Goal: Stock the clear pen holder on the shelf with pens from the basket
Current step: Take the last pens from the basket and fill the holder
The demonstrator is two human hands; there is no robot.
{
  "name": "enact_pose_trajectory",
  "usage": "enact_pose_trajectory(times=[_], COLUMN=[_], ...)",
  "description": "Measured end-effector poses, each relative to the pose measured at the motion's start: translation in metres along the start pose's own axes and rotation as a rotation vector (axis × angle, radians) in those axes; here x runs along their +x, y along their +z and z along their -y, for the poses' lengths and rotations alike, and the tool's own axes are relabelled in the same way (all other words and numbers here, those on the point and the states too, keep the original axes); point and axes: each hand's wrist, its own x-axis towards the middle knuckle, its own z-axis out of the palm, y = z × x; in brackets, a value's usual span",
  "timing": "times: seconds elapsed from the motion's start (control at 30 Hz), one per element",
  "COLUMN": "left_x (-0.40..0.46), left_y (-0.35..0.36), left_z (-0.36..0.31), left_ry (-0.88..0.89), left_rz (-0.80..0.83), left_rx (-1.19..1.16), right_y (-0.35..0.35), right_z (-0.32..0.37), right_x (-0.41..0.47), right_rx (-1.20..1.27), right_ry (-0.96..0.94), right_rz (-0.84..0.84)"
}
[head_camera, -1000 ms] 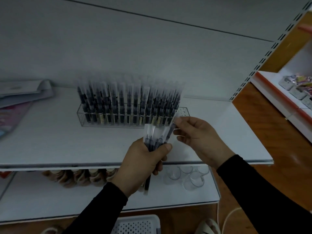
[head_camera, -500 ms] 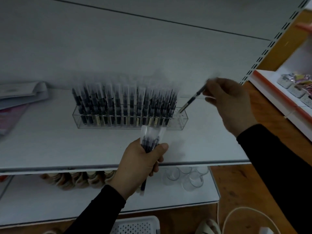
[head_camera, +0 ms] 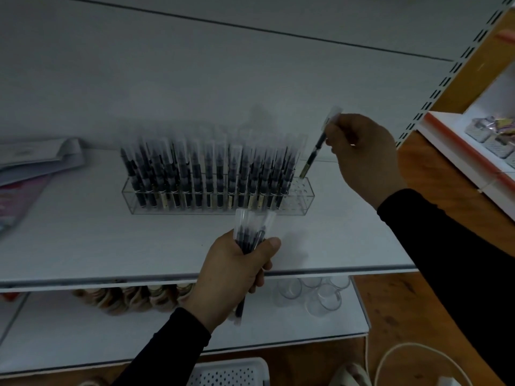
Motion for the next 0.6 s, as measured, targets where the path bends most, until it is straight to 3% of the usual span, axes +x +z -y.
enact_pose_trajectory(times=[0.43, 0.6], left_x=[0.001, 0.001], left_y=[0.000, -0.001], left_z=[0.003, 0.002], left_ry=[-0.019, -0.015], left_rz=[0.006, 0.009], left_rx=[-0.020, -0.036], right_y=[0.023, 0.026], right_z=[-0.009, -0.011], right_x=[-0.014, -0.017], right_rx=[-0.120, -0.104], right_ry=[-0.005, 0.029], right_rz=[0.144, 0.128])
